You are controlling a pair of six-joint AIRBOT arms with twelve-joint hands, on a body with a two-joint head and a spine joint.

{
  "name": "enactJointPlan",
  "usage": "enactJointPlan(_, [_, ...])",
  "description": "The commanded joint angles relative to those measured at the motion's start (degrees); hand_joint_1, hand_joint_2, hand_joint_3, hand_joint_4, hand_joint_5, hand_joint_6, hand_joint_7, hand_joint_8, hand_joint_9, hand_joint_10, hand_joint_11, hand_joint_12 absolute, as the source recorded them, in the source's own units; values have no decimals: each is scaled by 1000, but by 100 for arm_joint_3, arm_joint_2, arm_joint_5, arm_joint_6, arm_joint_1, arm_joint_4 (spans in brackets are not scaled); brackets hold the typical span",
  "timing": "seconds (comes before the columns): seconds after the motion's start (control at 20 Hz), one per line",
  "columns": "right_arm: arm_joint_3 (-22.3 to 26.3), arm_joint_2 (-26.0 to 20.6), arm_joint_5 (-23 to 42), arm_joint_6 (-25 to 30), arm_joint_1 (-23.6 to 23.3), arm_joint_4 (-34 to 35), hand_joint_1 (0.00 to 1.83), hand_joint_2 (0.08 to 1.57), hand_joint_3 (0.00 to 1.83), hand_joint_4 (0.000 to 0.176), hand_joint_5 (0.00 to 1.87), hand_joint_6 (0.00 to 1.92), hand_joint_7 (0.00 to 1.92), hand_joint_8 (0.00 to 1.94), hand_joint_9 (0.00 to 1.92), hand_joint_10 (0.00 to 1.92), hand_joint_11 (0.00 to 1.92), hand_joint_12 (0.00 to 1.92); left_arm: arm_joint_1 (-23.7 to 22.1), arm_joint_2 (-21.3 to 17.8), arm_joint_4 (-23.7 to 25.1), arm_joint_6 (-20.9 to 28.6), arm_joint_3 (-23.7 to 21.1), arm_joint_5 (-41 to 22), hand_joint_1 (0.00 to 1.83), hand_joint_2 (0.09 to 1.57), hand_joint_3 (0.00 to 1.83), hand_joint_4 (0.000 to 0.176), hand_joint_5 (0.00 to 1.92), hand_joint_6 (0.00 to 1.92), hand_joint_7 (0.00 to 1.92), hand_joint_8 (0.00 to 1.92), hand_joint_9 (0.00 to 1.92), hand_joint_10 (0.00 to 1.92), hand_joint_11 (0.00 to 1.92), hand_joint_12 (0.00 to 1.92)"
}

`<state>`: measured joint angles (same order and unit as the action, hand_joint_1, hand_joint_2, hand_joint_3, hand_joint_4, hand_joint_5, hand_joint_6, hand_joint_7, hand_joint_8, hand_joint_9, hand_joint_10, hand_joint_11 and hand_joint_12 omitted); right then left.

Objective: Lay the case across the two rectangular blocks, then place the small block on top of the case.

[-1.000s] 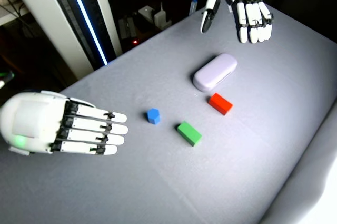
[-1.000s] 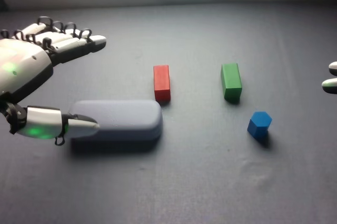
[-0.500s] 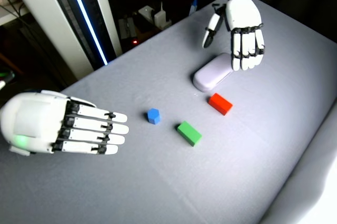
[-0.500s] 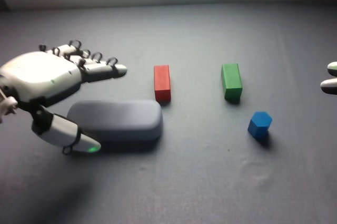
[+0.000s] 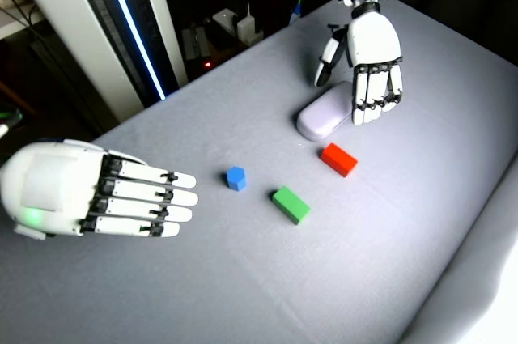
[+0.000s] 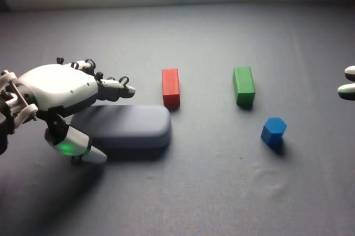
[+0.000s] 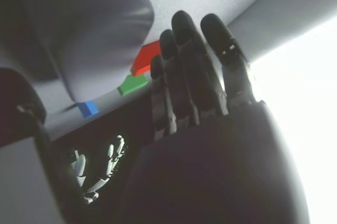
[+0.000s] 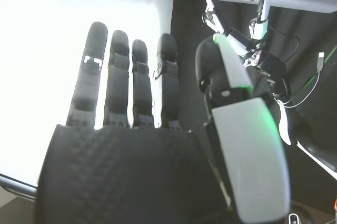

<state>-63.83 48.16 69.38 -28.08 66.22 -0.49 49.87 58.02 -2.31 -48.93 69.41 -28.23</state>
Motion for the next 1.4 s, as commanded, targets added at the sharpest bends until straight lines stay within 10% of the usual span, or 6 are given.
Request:
enactJointPlan(0.0, [-29, -5, 639, 38, -74, 158, 872, 1325, 3, 0, 504, 0, 277, 0, 325, 2, 83, 844, -66, 22, -46, -6, 40, -547, 994, 868, 1, 2, 452, 2, 671, 10, 712, 32, 190, 1186])
enactJointPlan(0.2, [-27, -4, 639, 52, -80, 158, 843, 1327, 2, 0, 499, 1, 289, 4, 342, 8, 99, 867, -76, 58, -119, -6, 67, -562, 1183, 981, 1, 0, 839, 2, 965, 6, 951, 378, 579, 1335])
enactJointPlan(0.3, [-27, -4, 639, 75, -80, 158, 851, 1324, 0, 0, 502, 0, 288, 1, 349, 4, 87, 899, -76, 73, -145, -6, 67, -599, 1257, 1088, 1, 0, 1098, 555, 985, 1120, 930, 1022, 799, 1538])
enactJointPlan(0.75, [-23, 2, 639, 89, -80, 159, 867, 1323, 0, 0, 509, 0, 297, 1, 345, 1, 74, 919, -194, -234, -71, 248, -348, -1835, 1283, 1033, 0, 0, 1098, 686, 1231, 710, 1172, 660, 951, 1256])
enactJointPlan(0.9, [-25, 14, 639, 89, -80, 160, 881, 1316, 0, 0, 515, 0, 299, 0, 337, 2, 80, 871, -486, -190, 32, 263, -362, -2101, 1274, 1105, 3, 0, 992, 757, 1024, 1168, 959, 1122, 766, 1598])
enactJointPlan(1.35, [-65, 60, 640, 89, -137, 159, 943, 1296, 0, 0, 545, 4, 323, 4, 337, 2, 24, 959, -1683, 966, 172, 267, 465, -1546, 1287, 1055, 1, 0, 1043, 747, 1181, 826, 1112, 797, 945, 1212])
